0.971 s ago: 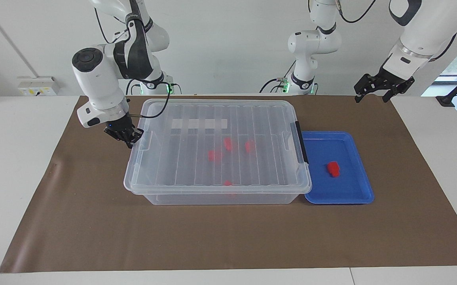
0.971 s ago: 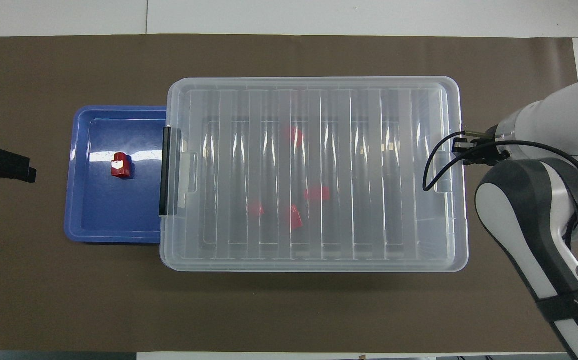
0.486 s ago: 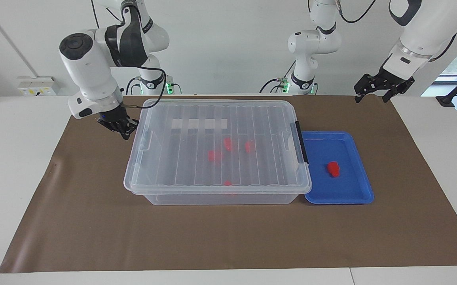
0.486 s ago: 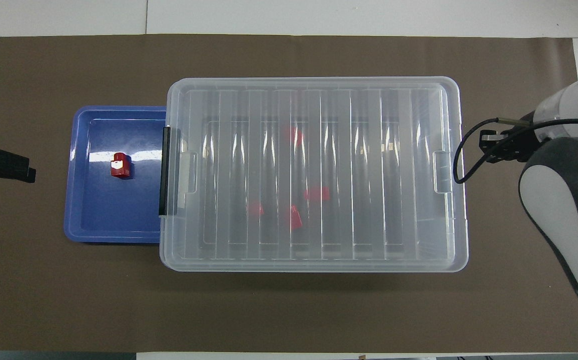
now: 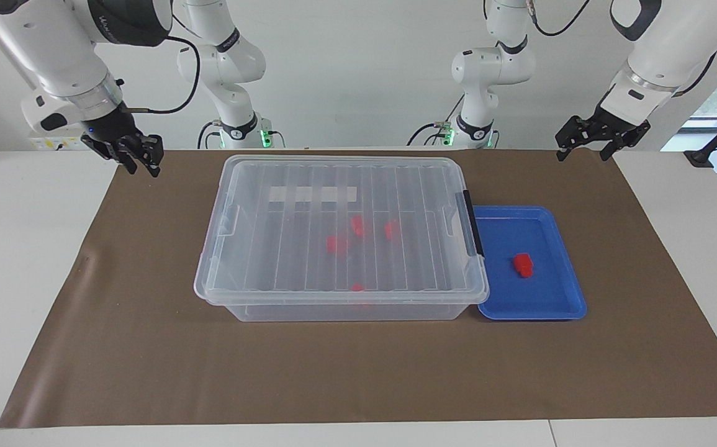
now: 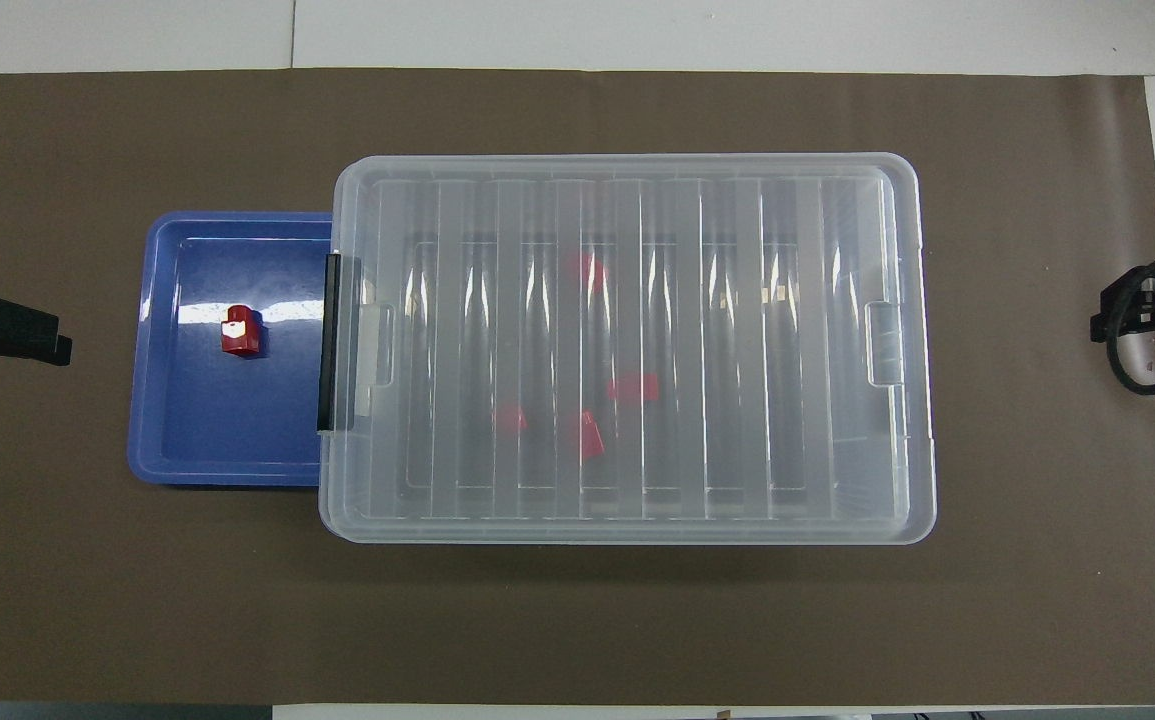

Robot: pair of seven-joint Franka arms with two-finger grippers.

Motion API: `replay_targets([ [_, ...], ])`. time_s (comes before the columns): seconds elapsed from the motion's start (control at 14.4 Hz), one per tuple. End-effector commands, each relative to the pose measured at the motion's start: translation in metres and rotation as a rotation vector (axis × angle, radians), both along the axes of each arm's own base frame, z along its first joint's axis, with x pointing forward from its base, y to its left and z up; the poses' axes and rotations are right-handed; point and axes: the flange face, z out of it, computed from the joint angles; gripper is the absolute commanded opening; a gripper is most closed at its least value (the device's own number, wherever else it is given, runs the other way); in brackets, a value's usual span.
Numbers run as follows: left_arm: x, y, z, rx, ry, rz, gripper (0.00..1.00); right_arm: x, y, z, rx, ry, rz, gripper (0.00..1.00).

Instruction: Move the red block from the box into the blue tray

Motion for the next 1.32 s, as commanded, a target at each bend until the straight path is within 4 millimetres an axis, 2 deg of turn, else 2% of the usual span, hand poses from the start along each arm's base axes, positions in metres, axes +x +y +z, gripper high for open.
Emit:
replay_targets([
  [0.0, -0.006, 0.001, 0.000, -0.013, -0.003, -0.001, 1.00, 0.000, 0.009, 0.003, 0.010, 0.005, 0.032, 1.00],
  [0.56, -0.006, 0.001, -0.001, -0.013, -0.002, -0.001, 1.00, -0.005, 0.021, 0.008, 0.001, -0.005, 0.053, 1.00],
  [0.83, -0.006, 0.001, 0.000, -0.013, -0.003, -0.001, 1.00, -0.004, 0.012, 0.009, -0.005, -0.012, 0.041, 1.00],
  [1.25, -0.006, 0.001, 0.000, -0.013, -0.003, -0.001, 1.00, -0.003, 0.015, 0.008, -0.006, -0.014, 0.045, 1.00],
])
